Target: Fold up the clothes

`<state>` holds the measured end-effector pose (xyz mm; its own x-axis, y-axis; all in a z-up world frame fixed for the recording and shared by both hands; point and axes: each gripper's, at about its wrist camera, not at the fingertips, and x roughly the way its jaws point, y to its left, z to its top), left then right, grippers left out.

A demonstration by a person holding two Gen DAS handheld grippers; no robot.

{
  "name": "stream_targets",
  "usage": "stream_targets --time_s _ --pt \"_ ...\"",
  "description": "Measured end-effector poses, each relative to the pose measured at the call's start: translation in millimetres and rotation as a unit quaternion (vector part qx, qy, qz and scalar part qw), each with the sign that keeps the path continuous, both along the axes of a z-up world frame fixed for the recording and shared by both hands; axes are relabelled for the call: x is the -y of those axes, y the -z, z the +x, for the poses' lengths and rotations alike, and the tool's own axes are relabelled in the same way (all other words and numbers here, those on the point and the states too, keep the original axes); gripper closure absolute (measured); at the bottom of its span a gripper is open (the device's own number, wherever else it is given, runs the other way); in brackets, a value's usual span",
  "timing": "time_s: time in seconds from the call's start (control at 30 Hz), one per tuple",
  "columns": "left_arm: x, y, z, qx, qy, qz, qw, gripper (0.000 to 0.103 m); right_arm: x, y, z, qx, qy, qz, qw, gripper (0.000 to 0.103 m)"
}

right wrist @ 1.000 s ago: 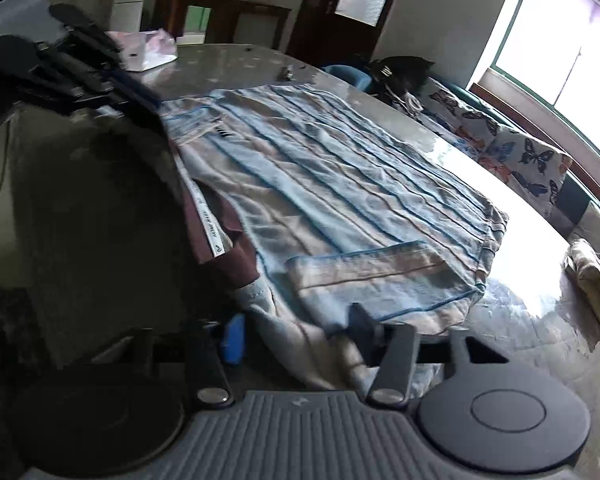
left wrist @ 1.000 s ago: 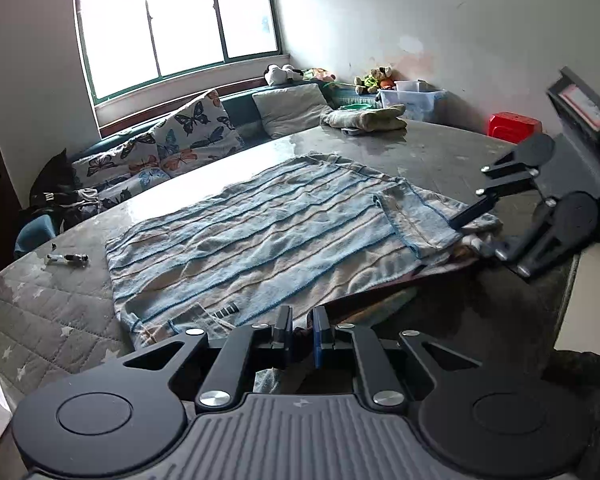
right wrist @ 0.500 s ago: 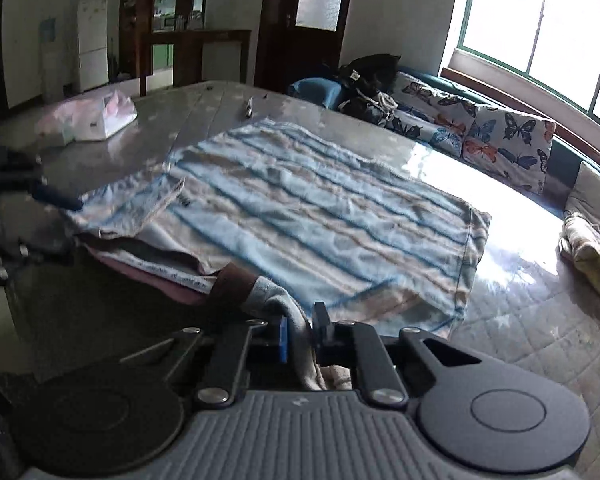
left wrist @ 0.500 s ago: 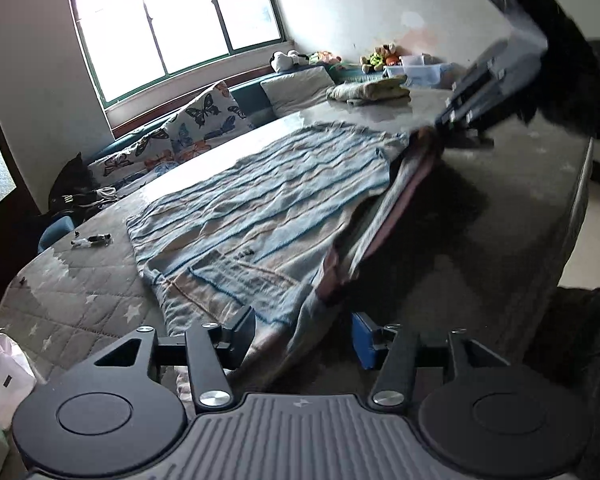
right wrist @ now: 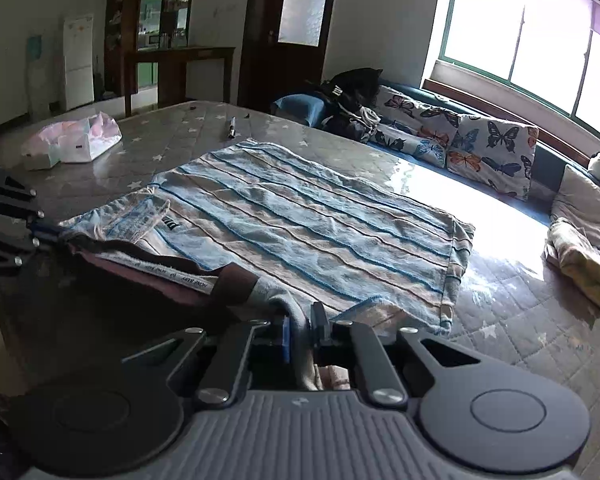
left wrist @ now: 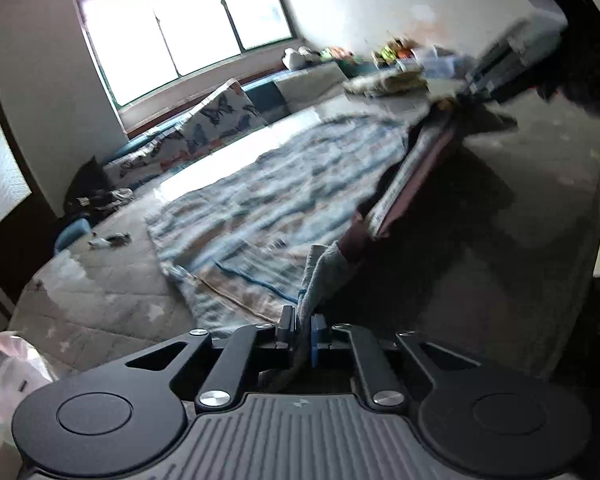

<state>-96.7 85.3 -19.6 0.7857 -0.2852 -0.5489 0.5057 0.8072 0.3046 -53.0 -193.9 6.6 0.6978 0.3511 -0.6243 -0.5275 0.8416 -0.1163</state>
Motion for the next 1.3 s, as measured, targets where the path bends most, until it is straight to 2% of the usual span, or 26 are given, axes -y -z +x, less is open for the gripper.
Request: stream_targets --time_s 0.13,0.37,0.53,0.7,0.93,1.17,1.3 --pt "-4 -21 -16 0.018 0.005 -0.012 0.9997 0.096 6 -7 -13 0.009 -0.003 0.013 1.000 0.097" --pt "-10 -55 -56 0.030 0.014 -0.016 0.9993 0.096 18 -35 -63 0.018 -0.038 0.019 0.999 0.098" --pt "-6 -67 -43 0.049 0.008 -0.006 0.9988 0.096 20 -46 -60 0.012 -0.046 0.017 0.999 0.098" --pt "-3 -75 -2 0.062 -0.004 0.006 0.9981 0.096 19 -55 -20 0.007 -0.039 0.024 0.999 0.098" --pt "-5 -83 70 0.064 -0.019 0.024 0.9975 0.096 8 -72 62 -0.001 -0.049 0.016 0.999 0.098" --pt "-8 -74 154 0.029 -0.036 0.031 0.9984 0.095 -10 -61 147 -0.022 -0.040 -0.001 0.999 0.098" --pt "-5 -54 202 -0.001 -0.050 0.035 0.9981 0.094 -17 -40 191 -0.046 -0.026 -0.003 0.999 0.098"
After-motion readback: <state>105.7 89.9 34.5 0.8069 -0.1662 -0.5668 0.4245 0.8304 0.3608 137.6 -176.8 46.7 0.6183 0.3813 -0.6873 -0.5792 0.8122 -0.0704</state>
